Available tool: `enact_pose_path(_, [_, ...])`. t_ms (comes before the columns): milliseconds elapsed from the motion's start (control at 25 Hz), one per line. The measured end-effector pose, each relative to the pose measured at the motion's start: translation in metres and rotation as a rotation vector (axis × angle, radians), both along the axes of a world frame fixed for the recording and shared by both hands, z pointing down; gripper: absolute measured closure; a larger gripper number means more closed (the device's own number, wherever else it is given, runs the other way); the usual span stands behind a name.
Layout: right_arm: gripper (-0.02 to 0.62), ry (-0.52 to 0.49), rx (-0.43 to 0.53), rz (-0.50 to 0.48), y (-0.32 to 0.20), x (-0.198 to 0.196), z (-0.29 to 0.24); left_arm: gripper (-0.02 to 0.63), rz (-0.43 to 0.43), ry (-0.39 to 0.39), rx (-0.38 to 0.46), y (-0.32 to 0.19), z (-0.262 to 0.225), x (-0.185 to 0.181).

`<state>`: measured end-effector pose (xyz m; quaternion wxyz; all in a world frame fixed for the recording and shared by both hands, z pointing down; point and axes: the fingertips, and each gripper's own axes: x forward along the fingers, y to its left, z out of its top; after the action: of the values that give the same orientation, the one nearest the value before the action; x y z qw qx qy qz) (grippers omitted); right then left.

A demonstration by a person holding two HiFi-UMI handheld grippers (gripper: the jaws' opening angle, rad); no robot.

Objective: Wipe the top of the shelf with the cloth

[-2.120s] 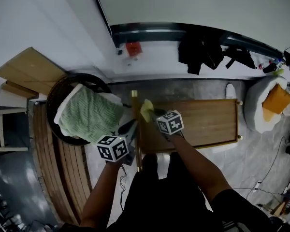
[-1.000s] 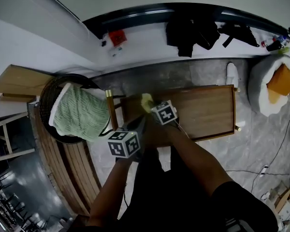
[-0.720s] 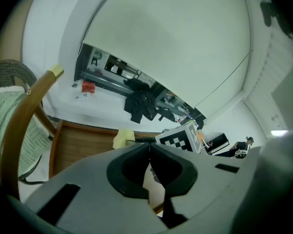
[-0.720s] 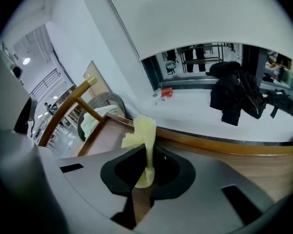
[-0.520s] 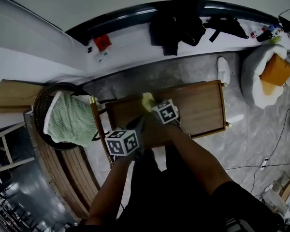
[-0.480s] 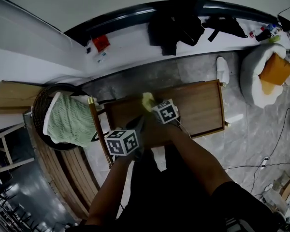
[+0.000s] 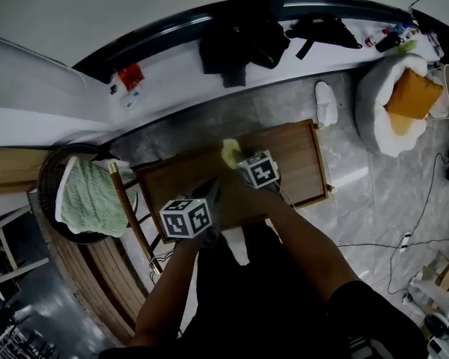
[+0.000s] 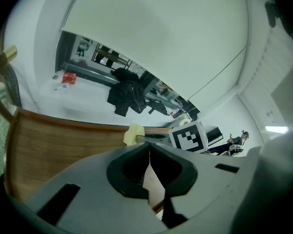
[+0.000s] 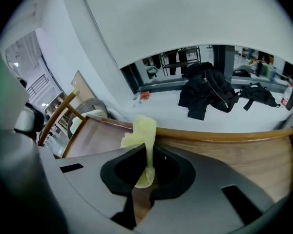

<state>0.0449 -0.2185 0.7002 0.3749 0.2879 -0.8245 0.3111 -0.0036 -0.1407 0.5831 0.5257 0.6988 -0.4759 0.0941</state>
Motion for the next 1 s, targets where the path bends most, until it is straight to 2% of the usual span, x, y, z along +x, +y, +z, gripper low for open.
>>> enact_pose_path(280, [0.549,0.020,0.025,0.053,-0.024,0.056,0.004,0.594,0.051,0.019,0.002,-0.019,0.003,0.048])
enact_pose_path(520, [0.549,0.035,0.038,0.139,-0.045,0.113,-0.003,0.594,0.085,0.032,0.005,-0.031,0.005,0.078])
enact_pose_path(760, [0.549,0.086,0.048,0.297,-0.070,0.184,-0.006,0.594,0.106,0.045,0.013,-0.037,0.003,0.100])
enact_pose_path(1000, [0.549,0.163,0.060,0.458,-0.085,0.231,-0.015,0.594,0.099,0.042,0.016,-0.030,-0.002,0.095])
